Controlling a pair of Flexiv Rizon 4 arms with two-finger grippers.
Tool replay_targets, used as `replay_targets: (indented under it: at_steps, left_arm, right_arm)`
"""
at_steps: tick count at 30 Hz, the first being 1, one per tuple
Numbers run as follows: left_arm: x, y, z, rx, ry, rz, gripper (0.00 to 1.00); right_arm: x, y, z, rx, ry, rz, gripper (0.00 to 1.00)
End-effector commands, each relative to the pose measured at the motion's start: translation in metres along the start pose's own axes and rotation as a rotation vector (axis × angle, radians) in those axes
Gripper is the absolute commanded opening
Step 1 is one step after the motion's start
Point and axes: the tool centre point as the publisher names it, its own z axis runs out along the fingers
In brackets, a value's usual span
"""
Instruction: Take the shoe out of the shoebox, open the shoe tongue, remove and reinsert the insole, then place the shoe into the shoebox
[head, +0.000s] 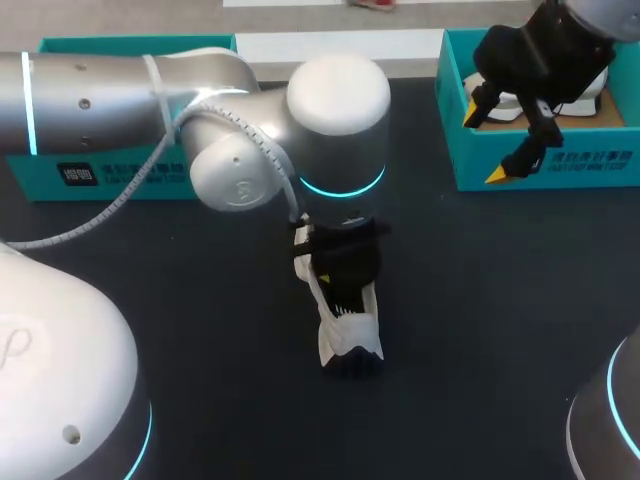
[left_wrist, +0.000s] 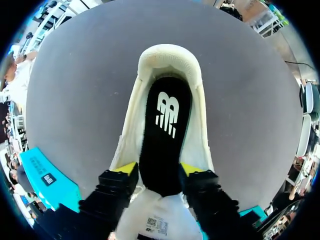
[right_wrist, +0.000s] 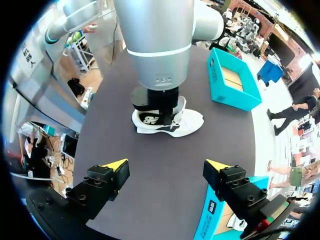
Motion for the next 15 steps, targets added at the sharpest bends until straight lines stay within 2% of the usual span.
replay_targets:
  at_steps: [1,15]
  left_arm:
    - [0.0049,0.0034,-0.0064,0.004,-0.011,0.001,1.00]
    - [0.0051,0.0028,-0.0064,0.048,0.007,0.046,1.00]
  right_arm:
    - [-0.0026,0.0007,0.0009,0.003,0.004,0.001,1.00]
    - [-0.0026,0.0007,0.0009,0.003,0.004,0.001,1.00]
